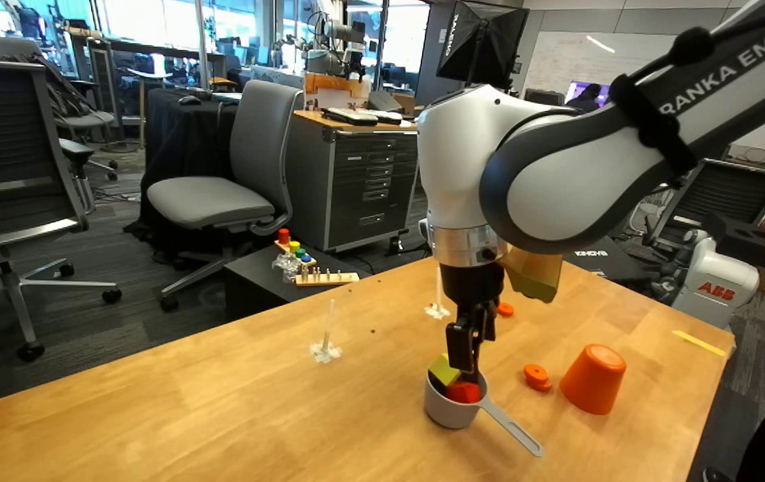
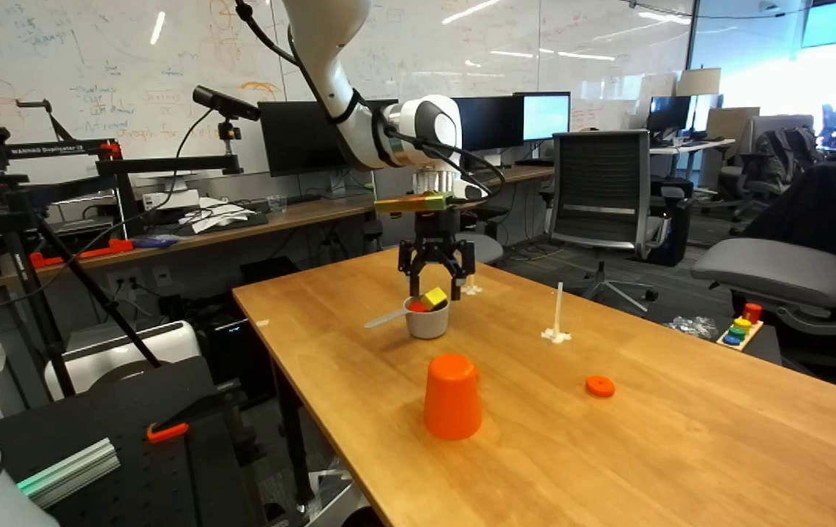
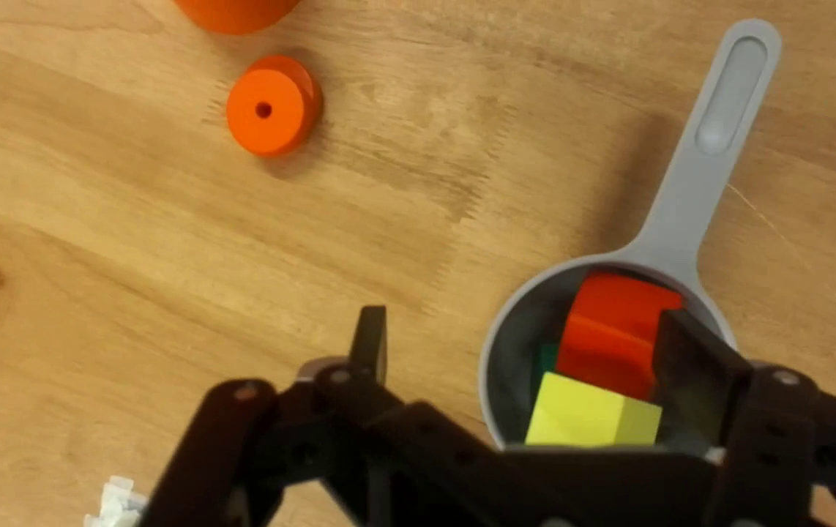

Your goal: Put the blocks in the grey cup

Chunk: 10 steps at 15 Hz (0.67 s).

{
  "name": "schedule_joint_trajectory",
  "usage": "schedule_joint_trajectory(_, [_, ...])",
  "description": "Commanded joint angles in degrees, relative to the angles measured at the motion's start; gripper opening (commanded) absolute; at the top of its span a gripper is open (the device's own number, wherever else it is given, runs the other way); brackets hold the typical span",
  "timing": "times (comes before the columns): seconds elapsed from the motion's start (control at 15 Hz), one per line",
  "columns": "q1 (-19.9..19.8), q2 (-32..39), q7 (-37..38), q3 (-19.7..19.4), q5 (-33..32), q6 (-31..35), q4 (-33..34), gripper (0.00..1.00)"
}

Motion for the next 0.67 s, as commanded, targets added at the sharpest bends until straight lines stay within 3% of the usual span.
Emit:
schedule_joint_trajectory(0.0, [-0.32,-5.07,0.64,-0.05,0.83,-1.12,-2.32,1.00])
schedule_joint_trajectory(0.27, [-0.88,-9.24,0.78,-0.24,0.89,-2.33,-2.35,1.00])
schedule_joint_trajectory(0.53, [-3.88,-12.46,0.03,-0.37,3.95,-5.10,-2.46,1.00])
schedule_joint_trajectory(0.6, [-2.33,-9.59,0.48,-0.39,1.62,-3.80,-0.43,1.00])
